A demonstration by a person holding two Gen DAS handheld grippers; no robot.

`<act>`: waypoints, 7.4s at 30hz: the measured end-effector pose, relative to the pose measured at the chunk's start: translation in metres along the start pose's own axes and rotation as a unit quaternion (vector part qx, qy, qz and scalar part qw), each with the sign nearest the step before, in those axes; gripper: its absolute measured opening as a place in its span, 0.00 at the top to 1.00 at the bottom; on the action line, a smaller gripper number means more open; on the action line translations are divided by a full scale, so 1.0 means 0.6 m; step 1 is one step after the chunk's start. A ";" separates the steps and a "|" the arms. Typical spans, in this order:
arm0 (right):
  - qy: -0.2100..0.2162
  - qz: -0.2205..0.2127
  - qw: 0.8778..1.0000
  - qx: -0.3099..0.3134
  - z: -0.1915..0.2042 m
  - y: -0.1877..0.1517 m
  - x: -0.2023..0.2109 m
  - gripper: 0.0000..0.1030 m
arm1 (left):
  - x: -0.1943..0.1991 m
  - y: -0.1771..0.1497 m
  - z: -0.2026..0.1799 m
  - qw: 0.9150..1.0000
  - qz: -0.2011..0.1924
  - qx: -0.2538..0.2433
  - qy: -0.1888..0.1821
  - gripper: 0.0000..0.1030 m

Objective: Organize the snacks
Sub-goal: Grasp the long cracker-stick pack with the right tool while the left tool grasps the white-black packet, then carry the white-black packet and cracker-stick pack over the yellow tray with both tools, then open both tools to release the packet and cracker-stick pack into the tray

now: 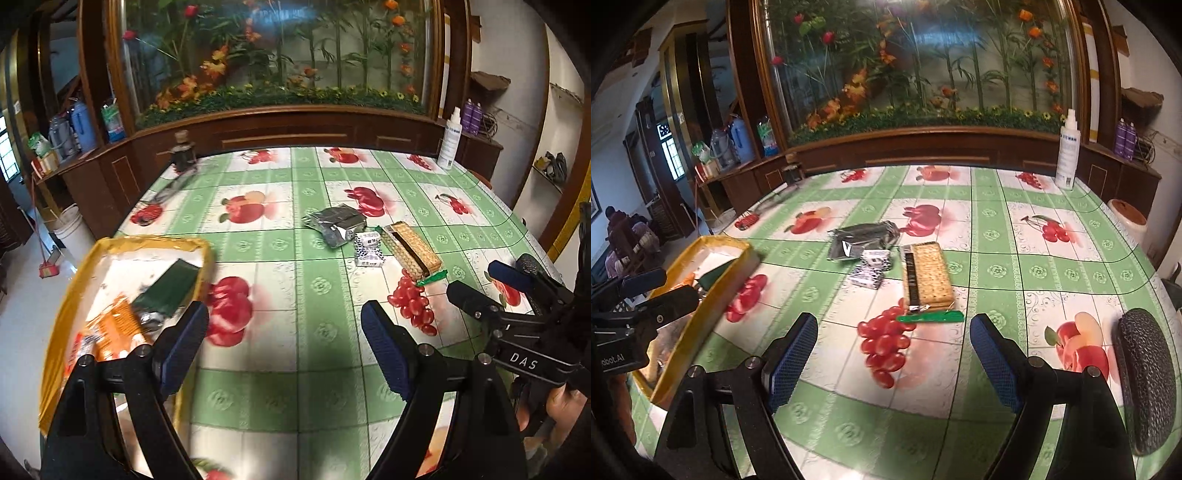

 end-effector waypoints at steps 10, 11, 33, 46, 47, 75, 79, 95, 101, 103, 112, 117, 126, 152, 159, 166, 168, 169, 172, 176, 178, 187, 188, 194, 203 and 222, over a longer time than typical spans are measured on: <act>-0.001 0.022 1.000 0.015 -0.019 0.031 -0.074 0.18 | -0.079 0.017 -0.036 0.998 0.028 -0.016 -0.056 0.18; 0.002 0.025 1.000 0.016 -0.019 0.033 -0.082 0.18 | -0.087 0.019 -0.038 0.997 0.031 -0.019 -0.061 0.18; 0.009 0.060 0.998 0.035 -0.025 0.055 -0.149 0.98 | -0.160 0.050 -0.078 0.991 0.052 -0.076 -0.094 0.18; 0.033 0.062 0.998 -0.001 -0.066 0.054 -0.135 0.75 | -0.200 0.063 -0.111 0.989 0.070 -0.065 -0.112 0.18; 0.033 0.060 0.998 -0.002 -0.069 0.054 -0.133 0.75 | -0.205 0.062 -0.113 0.989 0.072 -0.065 -0.109 0.18; -0.004 0.072 0.996 0.057 0.002 0.052 -0.186 0.38 | -0.186 0.020 -0.024 0.996 0.068 -0.024 -0.057 0.71; -0.020 0.087 0.994 0.060 0.004 0.047 -0.198 0.39 | -0.165 0.018 -0.018 0.997 0.059 -0.021 -0.055 0.71; -0.013 0.074 0.997 0.019 0.015 0.017 -0.105 0.54 | -0.090 0.000 -0.009 0.999 0.025 -0.009 -0.045 0.71; -0.010 0.054 0.999 0.001 0.023 0.007 -0.034 0.54 | -0.056 -0.008 -0.013 0.999 0.005 -0.011 -0.050 0.71; -0.010 0.048 0.999 0.000 0.030 0.003 -0.013 0.54 | -0.046 -0.011 -0.013 0.999 -0.002 -0.011 -0.054 0.71; -0.019 0.021 1.000 0.009 0.067 0.006 0.056 0.54 | -0.010 -0.021 -0.002 0.997 -0.024 -0.008 -0.067 0.71; -0.017 0.013 1.000 0.013 0.082 0.005 0.073 0.54 | 0.009 -0.025 0.007 0.997 -0.035 -0.006 -0.064 0.71; -0.006 0.003 1.000 0.015 0.100 0.000 0.092 0.54 | 0.037 -0.033 0.025 0.998 -0.047 -0.002 -0.050 0.71; 0.029 -0.036 0.997 0.056 0.201 -0.023 0.140 0.54 | 0.102 -0.088 0.108 0.998 -0.054 0.020 0.019 0.71; 0.045 -0.040 0.996 0.066 0.229 -0.024 0.142 0.54 | 0.119 -0.098 0.134 0.997 -0.058 0.027 0.039 0.71; 0.063 -0.042 0.994 0.082 0.266 -0.019 0.141 0.54 | 0.128 -0.110 0.164 0.996 -0.054 0.037 0.057 0.71; 0.068 -0.041 0.993 0.087 0.278 -0.019 0.139 0.54 | 0.131 -0.113 0.174 0.996 -0.054 0.042 0.063 0.71; 0.071 -0.041 0.993 0.089 0.284 -0.019 0.138 0.54 | 0.133 -0.115 0.178 0.995 -0.054 0.044 0.065 0.71; 0.079 -0.037 0.991 0.098 0.305 -0.020 0.131 0.54 | 0.138 -0.120 0.197 0.994 -0.054 0.052 0.073 0.71; 0.091 -0.031 0.990 0.105 0.328 -0.021 0.121 0.54 | 0.142 -0.126 0.220 0.993 -0.052 0.064 0.083 0.71; 0.097 -0.028 0.989 0.110 0.341 -0.020 0.115 0.54 | 0.144 -0.129 0.232 0.992 -0.052 0.071 0.087 0.71; 0.121 -0.027 0.984 0.130 0.395 -0.011 0.095 0.54 | 0.145 -0.136 0.271 0.990 -0.050 0.090 0.100 0.71; 0.122 -0.026 0.984 0.131 0.399 -0.010 0.092 0.54 | 0.145 -0.138 0.275 0.989 -0.050 0.091 0.102 0.71; 0.134 -0.014 0.982 0.130 0.421 -0.010 0.064 0.54 | 0.140 -0.145 0.297 0.988 -0.044 0.101 0.108 0.71; 0.140 0.001 0.981 0.136 0.444 -0.015 0.027 0.54 | 0.125 -0.147 0.310 0.987 -0.034 0.107 0.111 0.71; 0.149 0.027 0.979 0.139 0.469 -0.013 -0.053 0.54 | 0.078 -0.149 0.332 0.987 -0.009 0.118 0.109 0.71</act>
Point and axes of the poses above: each gripper's, at about its wrist camera, not at the fingertips, and x roughly against the way its jaws point, z to its left, y to its top, the point moved 1 cm from there along -x, roughly the way its jaws point, and after that the axes turned 1 degree about -x, right-handed, at the moved point
